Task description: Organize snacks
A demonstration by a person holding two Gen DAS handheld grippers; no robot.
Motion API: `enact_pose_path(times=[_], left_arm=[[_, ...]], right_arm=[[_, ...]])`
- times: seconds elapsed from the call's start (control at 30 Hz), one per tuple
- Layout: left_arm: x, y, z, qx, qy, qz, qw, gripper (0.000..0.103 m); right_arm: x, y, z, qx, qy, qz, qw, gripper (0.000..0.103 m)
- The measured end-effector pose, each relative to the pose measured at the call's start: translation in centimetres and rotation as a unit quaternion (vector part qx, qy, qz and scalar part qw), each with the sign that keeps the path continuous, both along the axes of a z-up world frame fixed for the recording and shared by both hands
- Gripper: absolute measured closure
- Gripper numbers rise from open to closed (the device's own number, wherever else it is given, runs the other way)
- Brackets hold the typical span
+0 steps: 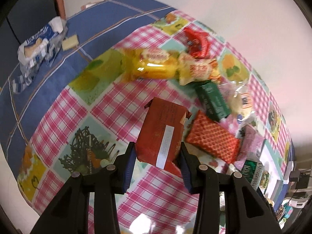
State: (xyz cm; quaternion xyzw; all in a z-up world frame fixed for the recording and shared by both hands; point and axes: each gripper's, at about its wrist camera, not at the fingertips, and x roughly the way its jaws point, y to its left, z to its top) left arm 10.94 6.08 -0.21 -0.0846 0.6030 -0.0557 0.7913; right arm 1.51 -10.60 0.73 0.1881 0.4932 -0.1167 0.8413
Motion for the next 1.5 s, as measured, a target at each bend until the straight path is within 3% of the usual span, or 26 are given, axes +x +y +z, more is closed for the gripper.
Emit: enact_pose_path(times=[0.23, 0.47, 0.73, 0.93, 1.23, 1.5], left_arm=[[-2.1, -3.4, 2.6, -0.004, -0.031, -0.039, 0.9987, 0.059], [-4.9, -8.7, 4.3, 0.003, -0.056, -0.116, 0.9916, 0.059], [-9.2, -15.4, 4.4, -0.018, -0.043, -0.225, 0.9733, 0.059], [-12.7, -19.5, 4.1, 0.006, -0.048, -0.292, 0.9553, 0.059], [-16.3, -22.6, 2.4, 0.035, -0.041, -0.345, 0.9370, 0.059], [-16.9, -23.4, -0.4, 0.060, -0.009, -0.356, 0.9324, 0.059]], right_arm=[[-2.9, -5.6, 1.0, -0.009, 0.029, -0.087, 0.996, 0.051], [-7.4, -11.6, 1.2, 0.000, 0.040, -0.174, 0.984, 0.051], [-13.3, -17.5, 2.1, 0.002, 0.037, -0.274, 0.961, 0.051], [-17.0, -20.3, 2.5, 0.000, 0.035, -0.327, 0.944, 0.051], [-19.6, -21.5, 2.2, 0.004, 0.044, -0.346, 0.937, 0.051], [-19.6, -21.6, -0.6, 0.029, 0.081, -0.340, 0.936, 0.051]])
